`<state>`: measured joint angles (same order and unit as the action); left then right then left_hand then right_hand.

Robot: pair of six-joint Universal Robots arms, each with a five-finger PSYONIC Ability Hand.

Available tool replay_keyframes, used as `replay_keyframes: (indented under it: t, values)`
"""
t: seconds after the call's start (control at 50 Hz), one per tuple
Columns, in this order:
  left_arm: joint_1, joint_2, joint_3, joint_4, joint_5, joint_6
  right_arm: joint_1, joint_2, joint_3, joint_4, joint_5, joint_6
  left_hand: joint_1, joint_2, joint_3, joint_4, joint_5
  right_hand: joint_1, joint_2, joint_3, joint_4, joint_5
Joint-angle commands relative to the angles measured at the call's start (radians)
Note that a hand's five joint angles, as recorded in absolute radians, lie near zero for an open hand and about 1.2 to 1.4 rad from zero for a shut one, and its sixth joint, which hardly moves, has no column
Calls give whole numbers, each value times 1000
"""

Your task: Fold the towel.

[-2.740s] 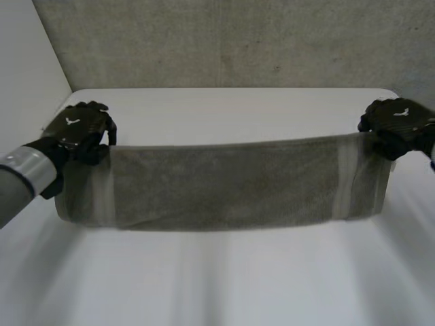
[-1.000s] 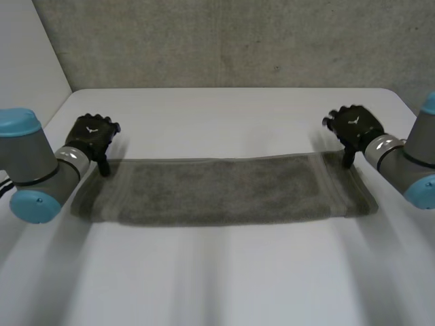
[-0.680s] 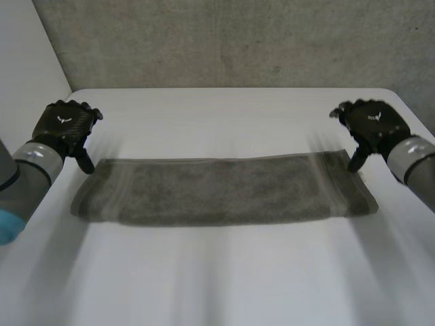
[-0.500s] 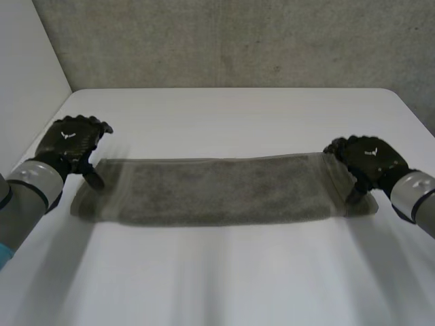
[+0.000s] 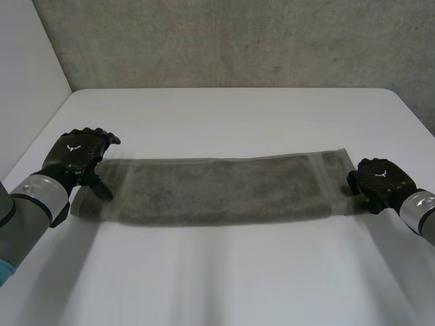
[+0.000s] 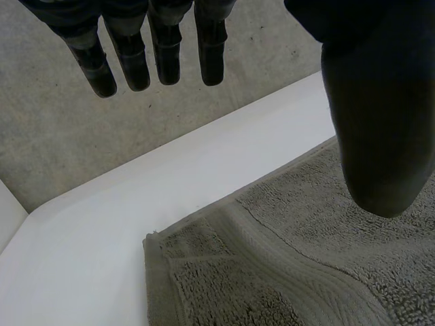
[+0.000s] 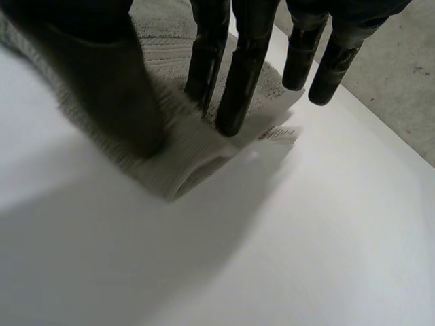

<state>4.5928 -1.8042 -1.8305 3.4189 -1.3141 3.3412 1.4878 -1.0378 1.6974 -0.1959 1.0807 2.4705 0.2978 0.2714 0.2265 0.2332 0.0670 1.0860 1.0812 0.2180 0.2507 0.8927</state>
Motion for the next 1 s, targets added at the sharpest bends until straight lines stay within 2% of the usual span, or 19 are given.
replay_keyframes:
  t: [0.02,0.1,0.24,0.34,0.48,0.66,0.7,0.72,0.76,0.78,0.82,0.84,0.86,0.88,0.92,0.94,0.96,0.98,1.0]
  values:
    - [0,0,-10,3,1,1,0,13,-8,1,-25,2,-96,-70,-52,-59,-40,310,315,-44,-76,329]
    - [-2,2,-12,5,1,1,-9,12,-1,6,-74,1,-96,-70,-52,-59,-40,310,315,-44,-76,329]
    - [3,2,-13,11,-1,0,-63,2,4,16,-74,2,-99,-73,-52,-59,-43,310,315,-44,-76,329]
    - [14,2,-13,17,-1,1,-167,-7,-8,44,-87,2,-99,-73,-52,-59,-43,310,315,-44,-76,329]
    - [18,2,-13,17,-4,1,-386,-63,-103,137,-159,-83,-99,-73,-52,-59,-43,310,315,-44,-76,329]
    - [15,5,-15,17,-5,1,-360,-143,-248,300,-168,-91,-99,-73,-52,-59,-43,310,315,-44,-76,329]
    - [17,6,-16,17,-5,0,-231,-207,-271,302,-166,-43,-102,-75,-52,-59,-46,310,315,-44,-76,329]
    - [17,6,-16,17,-5,0,-230,-208,-271,302,-166,-42,-102,-76,-52,-59,-46,310,315,-44,-76,329]
    - [17,6,-19,19,-5,0,-80,-238,-292,300,-163,28,-102,-76,-52,-59,-46,310,315,-44,-76,329]
    - [17,6,-19,19,-5,0,-80,-238,-292,300,-163,28,-102,-76,-52,-59,-46,310,315,-44,-76,329]
    - [17,6,-19,19,-5,0,74,-240,-306,293,-144,85,-102,-76,-52,-59,-46,310,315,-44,-76,329]
    - [17,5,-19,19,-5,1,75,-240,-306,293,-143,85,-102,-76,-52,-59,-46,310,315,-44,-76,329]
    - [17,5,-19,20,-5,0,172,-231,-320,279,-118,103,-102,-76,-52,-59,-46,310,315,-44,-76,329]
    - [17,5,-19,20,-5,0,173,-231,-320,279,-117,103,-102,-76,-52,-59,-46,310,315,-44,-76,329]
    - [17,3,-19,28,-7,1,372,-174,-355,234,-44,123,-102,-76,-52,-59,-46,310,315,-44,-76,329]
    - [17,3,-19,28,-7,1,373,-174,-355,234,-44,123,-102,-76,-52,-59,-46,310,315,-44,-76,329]
    - [17,3,-19,34,-8,1,472,-128,-379,214,3,125,-102,-76,-52,-59,-46,310,315,-44,-76,329]
    - [17,3,-19,34,-8,1,473,-128,-380,214,4,125,-102,-76,-52,-59,-46,310,315,-44,-76,329]
    - [17,2,-21,40,-10,1,561,-84,-410,204,42,125,-102,-76,-52,-59,-46,310,315,-44,-76,329]
